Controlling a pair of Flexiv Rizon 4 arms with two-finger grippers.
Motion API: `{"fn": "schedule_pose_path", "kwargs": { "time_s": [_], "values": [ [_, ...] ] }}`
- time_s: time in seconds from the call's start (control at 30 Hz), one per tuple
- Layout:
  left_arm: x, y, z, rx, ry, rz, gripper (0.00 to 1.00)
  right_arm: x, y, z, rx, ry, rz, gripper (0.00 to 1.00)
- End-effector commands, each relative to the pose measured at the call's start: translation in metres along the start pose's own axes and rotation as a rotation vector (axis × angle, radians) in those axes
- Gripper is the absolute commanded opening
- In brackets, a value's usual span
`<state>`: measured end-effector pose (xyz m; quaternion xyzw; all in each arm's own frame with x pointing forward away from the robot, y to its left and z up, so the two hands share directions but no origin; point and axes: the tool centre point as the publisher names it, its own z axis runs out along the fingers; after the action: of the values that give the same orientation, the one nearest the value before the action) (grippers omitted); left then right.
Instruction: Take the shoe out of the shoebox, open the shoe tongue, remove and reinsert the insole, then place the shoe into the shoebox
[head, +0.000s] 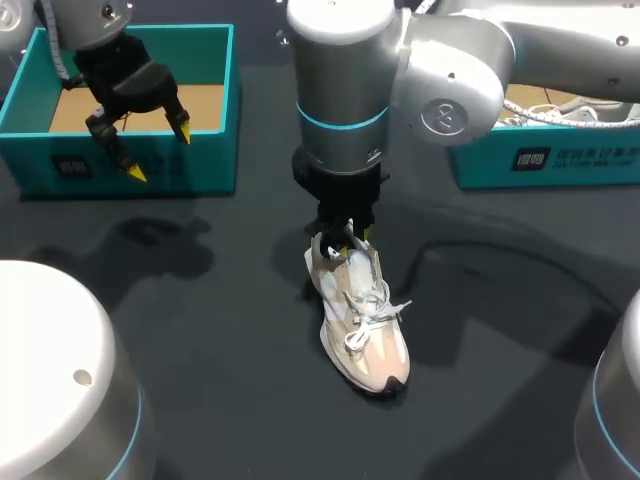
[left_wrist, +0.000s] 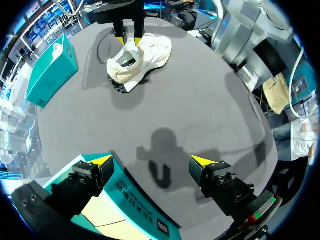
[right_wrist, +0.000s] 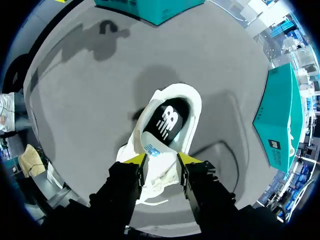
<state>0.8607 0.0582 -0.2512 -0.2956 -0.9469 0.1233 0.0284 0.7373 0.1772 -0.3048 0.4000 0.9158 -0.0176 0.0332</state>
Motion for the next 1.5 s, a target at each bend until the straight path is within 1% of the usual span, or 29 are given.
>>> {"fn": "schedule_pose_path", "kwargs": {
  "time_s": [0.03,0.07,0.1,0.13,0.17,0.2,0.5,0.53,0.57,0.63,0.8,0.87,1.0,1.17,1.23,1.5],
  "values": [
    [0.001,0.0,0.0,-0.001,-0.001,0.001,1.0,-0.009,-0.01,-0.02,-0.049,-0.012,-0.18,0.43],
    [0.001,0.0,0.0,-0.001,-0.001,0.001,1.0,-0.011,-0.009,-0.022,-0.06,-0.039,-0.222,0.47],
    [0.001,0.0,0.0,-0.001,-0.001,0.001,1.0,-0.014,-0.007,-0.025,-0.087,-0.034,-0.29,0.5],
    [0.001,0.0,0.0,-0.001,-0.001,0.001,1.0,-0.015,-0.005,-0.027,-0.112,-0.031,-0.413,0.72],
    [0.001,0.0,0.0,-0.001,-0.001,0.001,1.0,-0.014,-0.003,-0.028,-0.135,0.005,-0.584,1.0],
    [0.001,0.0,0.0,-0.001,-0.001,0.001,1.0,-0.014,-0.004,-0.027,-0.149,0.026,-0.695,1.0],
    [0.001,0.0,0.0,-0.001,-0.001,0.001,1.0,-0.014,-0.004,-0.027,-0.149,0.026,-0.695,1.0],
    [0.001,0.0,0.0,-0.001,-0.001,0.001,1.0,-0.011,0.006,-0.025,-0.126,0.025,-0.758,1.0],
    [0.001,0.0,0.0,-0.001,-0.001,0.001,1.0,-0.009,0.015,-0.025,-0.128,0.014,-0.826,1.0],
    [0.001,0.0,0.0,-0.001,-0.001,0.001,1.0,-0.006,0.028,-0.024,-0.116,-0.004,-0.902,1.0],
    [0.001,0.0,0.0,-0.001,-0.001,0.001,1.0,-0.008,0.043,-0.026,-0.136,-0.056,-0.99,1.0],
    [0.001,0.0,0.0,-0.001,-0.001,0.001,1.0,-0.009,0.048,-0.027,-0.124,-0.092,-1.043,1.0],
    [0.001,0.0,0.0,-0.001,-0.001,0.001,1.0,-0.011,0.059,-0.025,-0.112,-0.124,-1.123,1.0],
    [0.001,0.0,0.0,-0.001,-0.001,0.001,1.0,-0.019,0.069,-0.015,-0.101,-0.128,-1.175,1.0],
    [0.001,0.0,0.0,-0.001,-0.001,0.001,1.0,-0.021,0.072,-0.011,-0.109,-0.13,-1.192,1.0],
    [0.001,0.0,0.0,-0.001,-0.001,0.001,1.0,-0.034,0.085,0.012,-0.112,-0.126,-1.206,1.0]
  ]
}}
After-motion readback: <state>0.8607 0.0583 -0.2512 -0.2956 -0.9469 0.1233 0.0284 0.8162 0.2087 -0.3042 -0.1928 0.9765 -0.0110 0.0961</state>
